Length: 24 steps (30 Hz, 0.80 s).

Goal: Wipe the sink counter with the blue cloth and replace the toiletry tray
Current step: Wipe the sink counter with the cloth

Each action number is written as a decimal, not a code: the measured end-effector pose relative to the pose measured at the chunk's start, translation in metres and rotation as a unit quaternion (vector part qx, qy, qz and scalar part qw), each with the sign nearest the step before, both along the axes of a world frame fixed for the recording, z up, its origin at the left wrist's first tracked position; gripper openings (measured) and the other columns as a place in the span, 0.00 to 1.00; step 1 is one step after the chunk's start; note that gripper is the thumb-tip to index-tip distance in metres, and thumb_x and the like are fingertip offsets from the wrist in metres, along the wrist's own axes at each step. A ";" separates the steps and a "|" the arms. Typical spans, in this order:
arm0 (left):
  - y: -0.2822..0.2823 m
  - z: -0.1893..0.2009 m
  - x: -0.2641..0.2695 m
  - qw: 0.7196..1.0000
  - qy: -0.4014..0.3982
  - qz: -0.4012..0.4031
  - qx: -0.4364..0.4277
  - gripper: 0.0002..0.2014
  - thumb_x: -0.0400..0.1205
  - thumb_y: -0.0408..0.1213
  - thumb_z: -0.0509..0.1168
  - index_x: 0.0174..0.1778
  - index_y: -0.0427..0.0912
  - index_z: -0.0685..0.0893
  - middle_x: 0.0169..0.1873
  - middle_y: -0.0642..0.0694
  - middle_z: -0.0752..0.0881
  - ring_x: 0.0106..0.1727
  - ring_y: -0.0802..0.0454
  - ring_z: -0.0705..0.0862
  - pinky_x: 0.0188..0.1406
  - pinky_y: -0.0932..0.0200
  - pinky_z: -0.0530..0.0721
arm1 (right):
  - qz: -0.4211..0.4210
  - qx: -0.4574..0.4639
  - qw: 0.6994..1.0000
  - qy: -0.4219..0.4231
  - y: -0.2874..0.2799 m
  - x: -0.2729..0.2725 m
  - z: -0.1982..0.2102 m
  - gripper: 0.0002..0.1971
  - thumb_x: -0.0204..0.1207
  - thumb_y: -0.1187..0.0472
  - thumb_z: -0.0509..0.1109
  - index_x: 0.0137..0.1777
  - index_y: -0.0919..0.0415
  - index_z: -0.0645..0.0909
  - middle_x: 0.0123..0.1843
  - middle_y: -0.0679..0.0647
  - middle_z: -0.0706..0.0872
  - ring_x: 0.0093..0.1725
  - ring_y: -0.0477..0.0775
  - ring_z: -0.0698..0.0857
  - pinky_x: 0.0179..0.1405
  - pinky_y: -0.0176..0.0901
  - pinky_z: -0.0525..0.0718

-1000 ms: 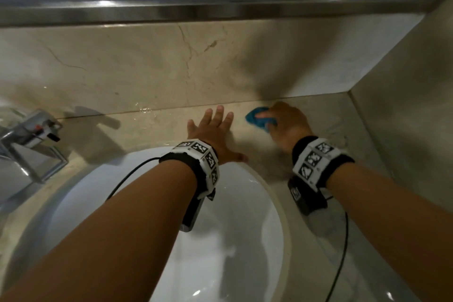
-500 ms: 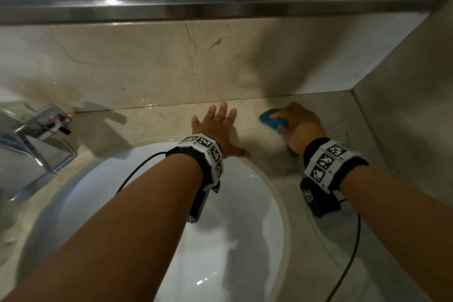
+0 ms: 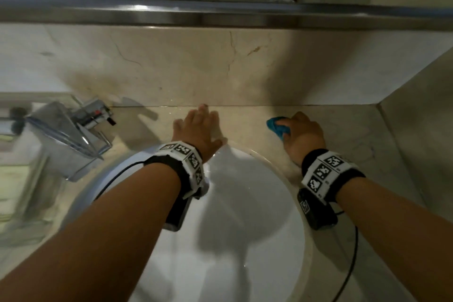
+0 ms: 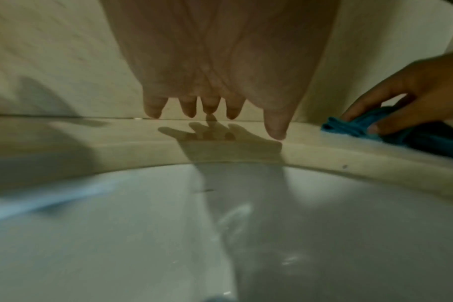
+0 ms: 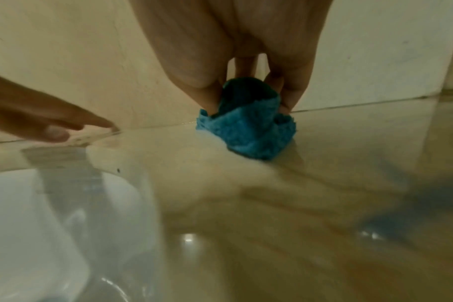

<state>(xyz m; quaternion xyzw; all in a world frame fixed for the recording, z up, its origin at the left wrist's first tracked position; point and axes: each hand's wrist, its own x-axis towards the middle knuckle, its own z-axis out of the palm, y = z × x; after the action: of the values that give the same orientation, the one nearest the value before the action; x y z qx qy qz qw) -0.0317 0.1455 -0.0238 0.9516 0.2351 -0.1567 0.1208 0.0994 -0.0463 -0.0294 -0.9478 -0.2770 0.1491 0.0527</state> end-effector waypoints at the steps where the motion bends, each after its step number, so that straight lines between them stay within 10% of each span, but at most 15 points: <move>1: 0.010 -0.001 -0.009 1.000 0.011 0.026 0.009 0.39 0.82 0.60 0.55 0.83 0.52 0.44 0.84 0.50 0.41 0.84 0.46 0.46 0.79 0.35 0.53 | -0.004 -0.008 1.000 0.006 0.008 0.000 0.000 0.22 0.79 0.65 0.59 0.73 0.49 0.71 0.67 0.60 0.72 0.59 0.65 0.78 0.62 0.46 0.74; 9: 0.044 -0.012 -0.037 0.988 0.025 0.145 -0.042 0.45 0.82 0.54 0.62 0.84 0.42 0.41 0.84 0.48 0.39 0.84 0.51 0.41 0.83 0.43 0.51 | 0.080 0.211 0.974 0.002 0.127 -0.059 -0.013 0.21 0.73 0.73 0.64 0.63 0.56 0.82 0.62 0.61 0.77 0.63 0.64 0.75 0.70 0.49 0.74; 13: 0.048 -0.010 -0.037 0.991 0.035 0.127 -0.034 0.45 0.80 0.50 0.65 0.84 0.42 0.43 0.84 0.47 0.40 0.84 0.50 0.44 0.82 0.45 0.56 | 0.192 0.208 0.959 -0.008 0.163 -0.082 -0.015 0.03 0.74 0.64 0.67 0.44 0.55 0.81 0.47 0.56 0.77 0.52 0.60 0.78 0.62 0.61 0.79; 17: 0.050 -0.008 -0.038 0.990 0.039 0.130 -0.045 0.46 0.80 0.46 0.67 0.84 0.43 0.42 0.84 0.47 0.40 0.84 0.51 0.44 0.82 0.45 0.55 | 0.187 0.162 0.969 0.003 0.168 -0.079 -0.013 0.17 0.80 0.64 0.58 0.67 0.55 0.78 0.64 0.61 0.76 0.62 0.62 0.74 0.60 0.51 0.75; 24: 0.030 0.000 -0.024 0.990 0.029 0.135 -0.042 0.42 0.83 0.51 0.60 0.83 0.44 0.39 0.84 0.46 0.38 0.84 0.45 0.41 0.82 0.41 0.50 | 0.072 0.147 0.986 -0.037 0.124 -0.047 -0.021 0.20 0.80 0.68 0.57 0.70 0.55 0.76 0.67 0.63 0.71 0.66 0.67 0.71 0.69 0.50 0.72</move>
<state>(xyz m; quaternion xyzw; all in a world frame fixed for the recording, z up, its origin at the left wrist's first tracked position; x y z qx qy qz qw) -0.0553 0.1756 -0.0237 0.9002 0.3578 -0.1767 0.1741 0.0519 0.0776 -0.0507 -0.9120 -0.3656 0.0749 0.1704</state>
